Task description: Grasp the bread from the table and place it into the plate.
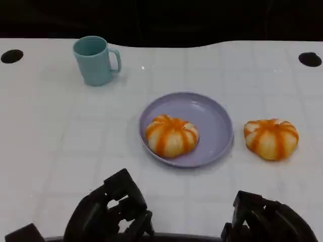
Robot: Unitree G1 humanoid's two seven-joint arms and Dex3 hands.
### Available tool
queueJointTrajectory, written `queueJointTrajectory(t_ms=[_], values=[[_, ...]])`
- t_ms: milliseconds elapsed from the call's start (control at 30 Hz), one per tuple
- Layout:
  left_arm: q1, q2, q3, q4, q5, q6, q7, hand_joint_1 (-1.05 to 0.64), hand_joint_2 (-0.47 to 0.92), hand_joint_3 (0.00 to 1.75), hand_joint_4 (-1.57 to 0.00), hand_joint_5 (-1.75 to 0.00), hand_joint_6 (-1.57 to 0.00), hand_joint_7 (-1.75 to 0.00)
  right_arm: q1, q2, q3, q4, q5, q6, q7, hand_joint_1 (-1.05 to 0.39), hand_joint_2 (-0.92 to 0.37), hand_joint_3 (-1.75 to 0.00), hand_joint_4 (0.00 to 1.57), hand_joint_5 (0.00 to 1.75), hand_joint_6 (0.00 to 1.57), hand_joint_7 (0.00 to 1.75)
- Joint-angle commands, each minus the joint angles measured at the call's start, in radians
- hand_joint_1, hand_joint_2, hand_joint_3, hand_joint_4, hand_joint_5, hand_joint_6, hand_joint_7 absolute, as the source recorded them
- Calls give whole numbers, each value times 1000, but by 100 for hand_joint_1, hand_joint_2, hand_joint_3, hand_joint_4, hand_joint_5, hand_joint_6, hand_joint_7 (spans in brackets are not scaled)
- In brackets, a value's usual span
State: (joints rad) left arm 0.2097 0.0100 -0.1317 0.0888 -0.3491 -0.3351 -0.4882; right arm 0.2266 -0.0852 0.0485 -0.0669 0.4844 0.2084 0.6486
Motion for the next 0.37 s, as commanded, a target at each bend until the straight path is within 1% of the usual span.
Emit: queueJointTrajectory(t_ms=[33,200,367], values=[[-9,5,13,11,2,7,-13,-27,39,101,-71,-175,-49,-175,0,-15,-11,-8,5,-3,3,-70,-92,-25,86,161,77,136],[-11,3,16,14,10,4,-17,-28,38,102,-72,-175,-50,-175,-3,-14,-14,-4,9,-2,10,-69,-92,-25,86,161,76,135],[-10,1,17,17,4,2,-27,-26,37,104,-72,-175,-50,-175,2,-14,-16,-11,4,-2,4,-70,-92,-24,86,161,78,135]])
